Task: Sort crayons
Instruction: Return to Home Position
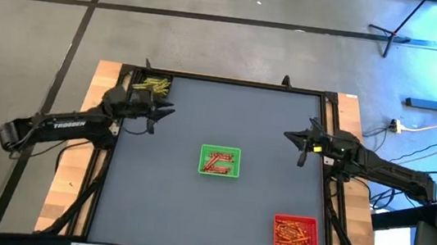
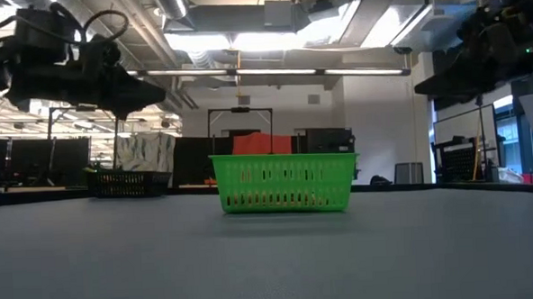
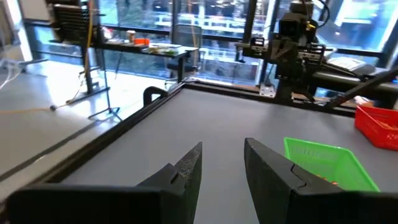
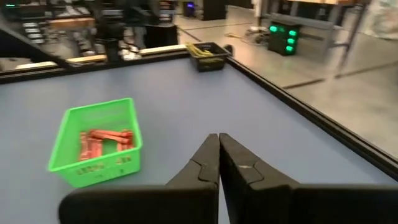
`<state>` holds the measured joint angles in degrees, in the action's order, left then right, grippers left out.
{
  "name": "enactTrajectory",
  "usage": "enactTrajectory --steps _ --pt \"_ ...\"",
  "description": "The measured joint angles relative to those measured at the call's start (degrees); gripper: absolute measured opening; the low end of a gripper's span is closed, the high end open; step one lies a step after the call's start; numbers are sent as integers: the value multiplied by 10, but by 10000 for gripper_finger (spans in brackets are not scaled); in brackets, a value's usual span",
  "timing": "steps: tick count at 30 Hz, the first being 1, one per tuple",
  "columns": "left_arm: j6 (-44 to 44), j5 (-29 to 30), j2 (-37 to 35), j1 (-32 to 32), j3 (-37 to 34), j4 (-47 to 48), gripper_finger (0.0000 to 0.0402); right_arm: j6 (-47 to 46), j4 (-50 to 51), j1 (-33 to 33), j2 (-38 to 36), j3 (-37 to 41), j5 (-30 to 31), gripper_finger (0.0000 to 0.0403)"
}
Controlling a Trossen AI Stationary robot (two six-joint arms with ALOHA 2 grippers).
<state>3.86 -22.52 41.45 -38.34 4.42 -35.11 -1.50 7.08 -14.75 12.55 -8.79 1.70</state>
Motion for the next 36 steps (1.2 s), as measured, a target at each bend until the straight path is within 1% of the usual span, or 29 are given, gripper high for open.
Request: enactTrajectory --steps 3,7,9,12,14,20,24,26,30,33,36 --pt "10 66 -22 54 -19 1 104 -9 17 0 -21 4 25 5" --pt "1 149 -37 135 -31 1 103 -11 24 0 -38 4 32 5" --pt "-12 177 -49 166 -31 12 98 -11 34 0 -42 4 32 5" --pt "-27 201 -73 192 -32 62 91 -15 50 1 -43 4 32 5" --pt "-29 203 -93 196 -32 97 87 -16 55 1 -43 4 32 5" --pt "-29 207 -189 196 -32 173 78 -27 58 1 -58 4 25 5" --pt "-28 220 -253 196 -32 247 73 -29 74 1 -98 4 24 5" --pt "-25 222 -280 196 -40 262 70 -29 76 1 -122 4 27 5" --pt "-20 214 -324 196 -40 300 66 -28 18 1 -124 29 18 5" --pt "-20 203 -346 197 -40 322 65 -29 -78 1 -125 81 11 5" --pt "-20 192 -360 197 -40 336 65 -16 -87 1 -117 83 -2 5"
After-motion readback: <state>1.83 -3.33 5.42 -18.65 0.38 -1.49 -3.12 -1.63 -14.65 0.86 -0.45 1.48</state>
